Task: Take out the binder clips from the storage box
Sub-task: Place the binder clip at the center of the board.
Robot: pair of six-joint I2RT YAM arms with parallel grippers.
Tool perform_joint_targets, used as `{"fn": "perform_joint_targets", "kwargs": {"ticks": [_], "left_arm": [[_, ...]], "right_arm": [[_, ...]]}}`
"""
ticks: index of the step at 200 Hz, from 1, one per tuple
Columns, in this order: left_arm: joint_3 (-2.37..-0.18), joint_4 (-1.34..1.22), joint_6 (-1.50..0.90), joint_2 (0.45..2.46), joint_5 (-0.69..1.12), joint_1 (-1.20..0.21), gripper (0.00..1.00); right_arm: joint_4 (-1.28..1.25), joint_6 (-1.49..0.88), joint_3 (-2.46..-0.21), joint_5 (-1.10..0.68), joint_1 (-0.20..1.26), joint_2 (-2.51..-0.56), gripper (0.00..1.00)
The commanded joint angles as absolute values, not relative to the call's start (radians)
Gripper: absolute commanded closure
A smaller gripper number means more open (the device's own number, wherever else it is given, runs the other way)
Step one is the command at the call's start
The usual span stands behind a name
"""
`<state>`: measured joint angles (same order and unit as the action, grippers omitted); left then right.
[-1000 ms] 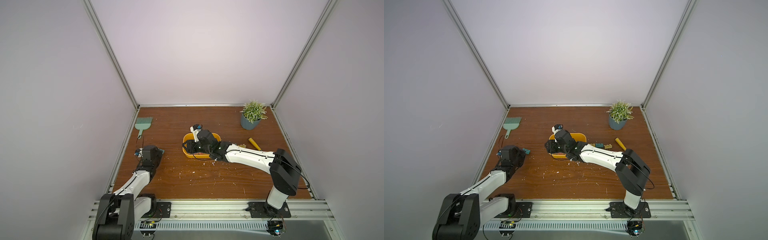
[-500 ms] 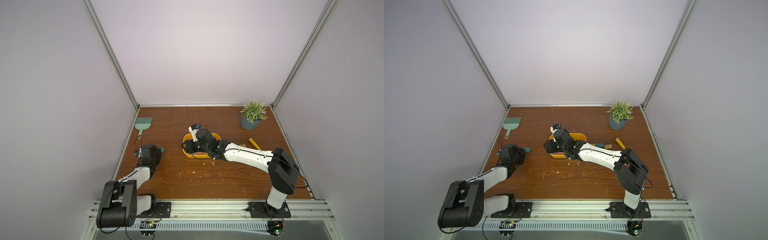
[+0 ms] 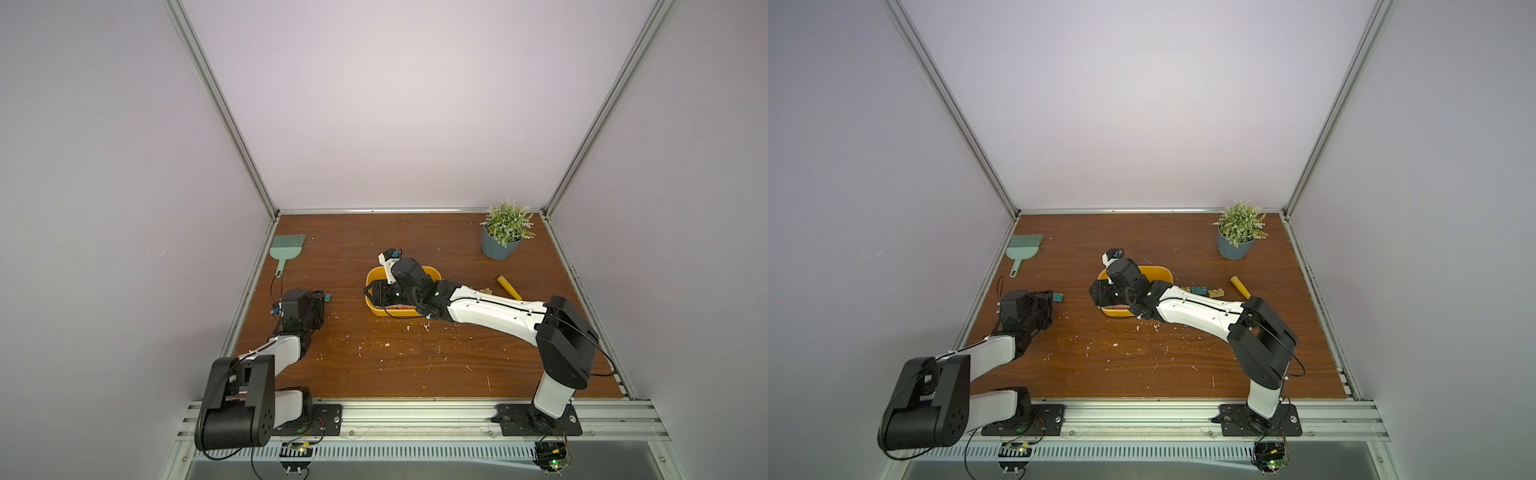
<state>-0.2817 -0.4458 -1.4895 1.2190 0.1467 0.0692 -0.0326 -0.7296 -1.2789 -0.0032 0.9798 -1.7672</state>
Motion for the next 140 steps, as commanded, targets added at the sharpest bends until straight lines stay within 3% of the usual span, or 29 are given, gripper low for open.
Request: {"fn": "perform_joint_targets", "kwargs": {"ticks": [1, 29, 63, 93, 140], "left_arm": [[-0.287, -0.330, -1.449, 1.126, 0.126, 0.081, 0.31], [-0.325, -0.157, -1.337, 0.983, 0.052, 0.081, 0.01], [-0.500, -0.016, -0.998, 0.961, 0.099, 0.080, 0.01], [-0.612, 0.024, -0.859, 0.991, 0.170, 0.041, 0.01], [-0.772, 0.048, -0.723, 1.122, 0.149, -0.209, 0.01]], "right_arm": [[-0.037, -0.711, -1.246, 0.105, 0.979, -1.667, 0.46], [-0.071, -0.719, -1.151, 0.225, 0.970, -1.576, 0.43], [-0.132, -0.707, -1.041, 0.242, 0.935, -1.490, 0.41], [-0.111, -0.728, -1.007, 0.183, 0.877, -1.474, 0.40], [-0.098, -0.788, -0.972, 0.135, 0.815, -1.469, 0.40]]}}
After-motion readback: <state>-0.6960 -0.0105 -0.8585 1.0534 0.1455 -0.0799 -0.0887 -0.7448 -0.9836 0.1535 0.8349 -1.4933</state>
